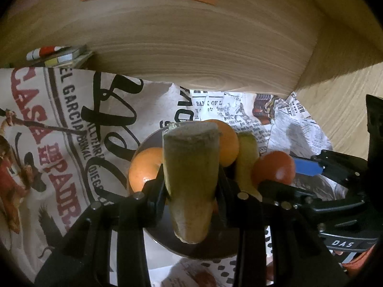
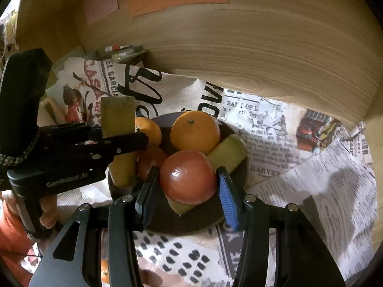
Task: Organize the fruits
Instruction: 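Place the corn cob and tomato on the plate and open both grippers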
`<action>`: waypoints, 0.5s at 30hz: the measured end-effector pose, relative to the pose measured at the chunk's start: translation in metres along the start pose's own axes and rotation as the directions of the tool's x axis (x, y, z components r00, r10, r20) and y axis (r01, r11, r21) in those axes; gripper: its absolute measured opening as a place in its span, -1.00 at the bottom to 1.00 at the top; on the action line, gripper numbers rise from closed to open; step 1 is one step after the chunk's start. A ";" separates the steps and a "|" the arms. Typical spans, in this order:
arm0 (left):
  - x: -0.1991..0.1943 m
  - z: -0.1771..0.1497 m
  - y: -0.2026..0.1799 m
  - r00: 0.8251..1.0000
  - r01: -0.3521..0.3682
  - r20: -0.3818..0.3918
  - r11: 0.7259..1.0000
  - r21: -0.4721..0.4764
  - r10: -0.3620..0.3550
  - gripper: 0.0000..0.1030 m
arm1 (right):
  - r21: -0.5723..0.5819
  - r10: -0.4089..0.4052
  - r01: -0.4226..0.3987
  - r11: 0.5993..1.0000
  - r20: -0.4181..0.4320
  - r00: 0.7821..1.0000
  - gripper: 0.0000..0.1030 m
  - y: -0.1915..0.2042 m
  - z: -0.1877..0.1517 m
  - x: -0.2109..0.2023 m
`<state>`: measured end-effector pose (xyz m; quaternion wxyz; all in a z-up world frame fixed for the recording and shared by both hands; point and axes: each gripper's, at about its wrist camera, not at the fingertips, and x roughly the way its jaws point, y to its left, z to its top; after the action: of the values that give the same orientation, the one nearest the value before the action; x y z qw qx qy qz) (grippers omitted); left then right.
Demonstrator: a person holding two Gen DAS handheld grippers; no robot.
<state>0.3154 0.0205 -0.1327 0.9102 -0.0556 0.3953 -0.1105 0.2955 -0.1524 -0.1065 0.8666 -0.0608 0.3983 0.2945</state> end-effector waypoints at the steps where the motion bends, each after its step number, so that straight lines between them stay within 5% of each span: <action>1: -0.002 0.001 0.001 1.000 -0.003 0.012 1.000 -0.001 0.003 -0.30 | -0.004 -0.001 0.001 1.000 -0.003 1.000 -0.14 0.001 0.002 0.003; 15: -0.014 0.005 0.001 0.999 -0.013 0.042 1.000 0.004 0.013 -0.17 | 0.005 -0.010 0.010 1.000 -0.021 1.000 -0.12 -0.001 0.010 0.021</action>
<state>0.3097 0.0252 -0.1194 0.9192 -0.0534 0.3760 -0.1043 0.3131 -0.1398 -0.1151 0.8640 -0.0637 0.4077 0.2884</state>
